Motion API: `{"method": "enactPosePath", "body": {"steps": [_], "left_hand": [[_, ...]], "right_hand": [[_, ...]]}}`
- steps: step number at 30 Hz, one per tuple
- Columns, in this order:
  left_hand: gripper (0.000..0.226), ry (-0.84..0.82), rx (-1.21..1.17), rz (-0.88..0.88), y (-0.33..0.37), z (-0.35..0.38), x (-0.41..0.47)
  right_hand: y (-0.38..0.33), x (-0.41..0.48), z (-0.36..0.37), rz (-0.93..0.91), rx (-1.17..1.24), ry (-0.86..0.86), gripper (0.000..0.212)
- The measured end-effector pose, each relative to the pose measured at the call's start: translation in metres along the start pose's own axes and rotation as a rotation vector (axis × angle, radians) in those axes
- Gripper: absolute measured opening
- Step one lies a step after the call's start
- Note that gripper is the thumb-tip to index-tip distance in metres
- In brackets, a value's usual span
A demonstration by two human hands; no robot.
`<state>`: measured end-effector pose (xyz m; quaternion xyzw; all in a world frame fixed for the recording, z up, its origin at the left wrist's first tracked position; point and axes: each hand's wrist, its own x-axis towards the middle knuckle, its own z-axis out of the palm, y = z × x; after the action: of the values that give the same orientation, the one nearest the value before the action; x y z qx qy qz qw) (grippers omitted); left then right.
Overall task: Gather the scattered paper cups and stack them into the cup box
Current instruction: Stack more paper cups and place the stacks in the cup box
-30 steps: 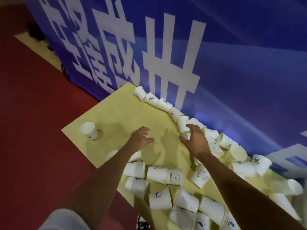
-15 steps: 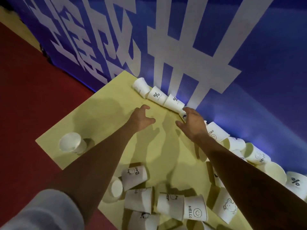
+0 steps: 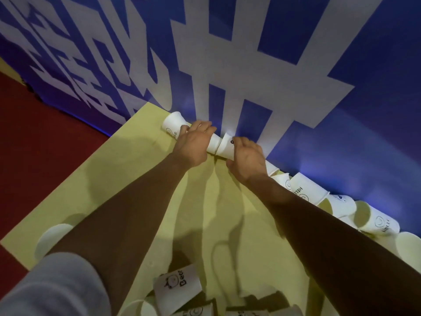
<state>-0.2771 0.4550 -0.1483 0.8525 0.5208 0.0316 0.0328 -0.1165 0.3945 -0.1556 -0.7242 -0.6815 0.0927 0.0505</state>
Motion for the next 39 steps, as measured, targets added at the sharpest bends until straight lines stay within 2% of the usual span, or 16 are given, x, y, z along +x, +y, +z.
{"method": "enactPosePath", "body": {"steps": [6, 13, 20, 25, 30, 35, 39], "left_hand": [[0.067, -0.081, 0.165, 0.046, 0.007, 0.009, 0.012], [0.063, -0.065, 0.243, 0.095, 0.010, 0.002, 0.003], [0.068, 0.003, 0.126, -0.048, 0.007, -0.037, -0.014], [0.064, 0.054, 0.016, -0.181, 0.030, -0.079, -0.029], [0.063, 0.111, -0.208, -0.192, 0.094, -0.106, -0.059], [0.063, 0.075, -0.418, -0.159, 0.193, -0.127, -0.086], [0.065, 0.004, -0.622, -0.067, 0.286, -0.126, -0.116]], "right_hand": [[-0.001, -0.001, 0.006, 0.014, -0.089, 0.003, 0.056], [0.007, -0.014, 0.004, 0.003, 0.029, -0.031, 0.060], [0.019, -0.039, -0.029, 0.057, 0.330, 0.121, 0.057], [0.033, -0.071, -0.070, 0.168, 0.578, 0.238, 0.060], [0.078, -0.140, -0.115, 0.233, 0.684, 0.284, 0.066], [0.158, -0.240, -0.151, 0.375, 0.670, 0.275, 0.047], [0.225, -0.332, -0.170, 0.478, 0.664, 0.291, 0.048]]}}
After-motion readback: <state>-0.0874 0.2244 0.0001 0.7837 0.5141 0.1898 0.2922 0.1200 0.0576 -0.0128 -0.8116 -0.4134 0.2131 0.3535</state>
